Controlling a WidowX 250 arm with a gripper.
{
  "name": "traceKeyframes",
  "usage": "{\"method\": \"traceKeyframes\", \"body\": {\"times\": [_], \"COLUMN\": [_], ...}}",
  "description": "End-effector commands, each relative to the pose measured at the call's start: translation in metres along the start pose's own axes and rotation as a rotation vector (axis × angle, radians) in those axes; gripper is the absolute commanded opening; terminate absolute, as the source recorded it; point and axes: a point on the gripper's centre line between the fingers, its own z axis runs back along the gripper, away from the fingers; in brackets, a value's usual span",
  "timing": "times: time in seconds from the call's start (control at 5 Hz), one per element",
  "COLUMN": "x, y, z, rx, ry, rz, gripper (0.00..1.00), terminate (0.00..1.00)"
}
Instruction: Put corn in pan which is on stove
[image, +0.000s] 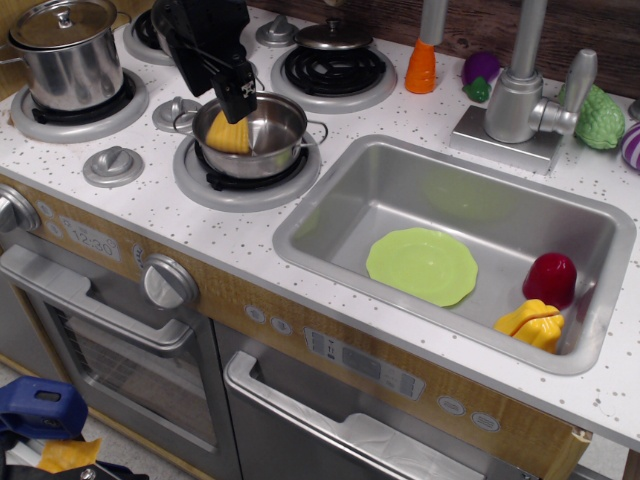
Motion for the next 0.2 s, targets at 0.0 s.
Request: {"method": "traceKeyframes", "body": {"times": [0.0], "x": [0.0056], "y": [0.0082], "z": [0.0143], "rx": [0.032], "ry": [-0.035], "rz": [-0.005], "gripper": [1.00], "terminate": [1.00]}}
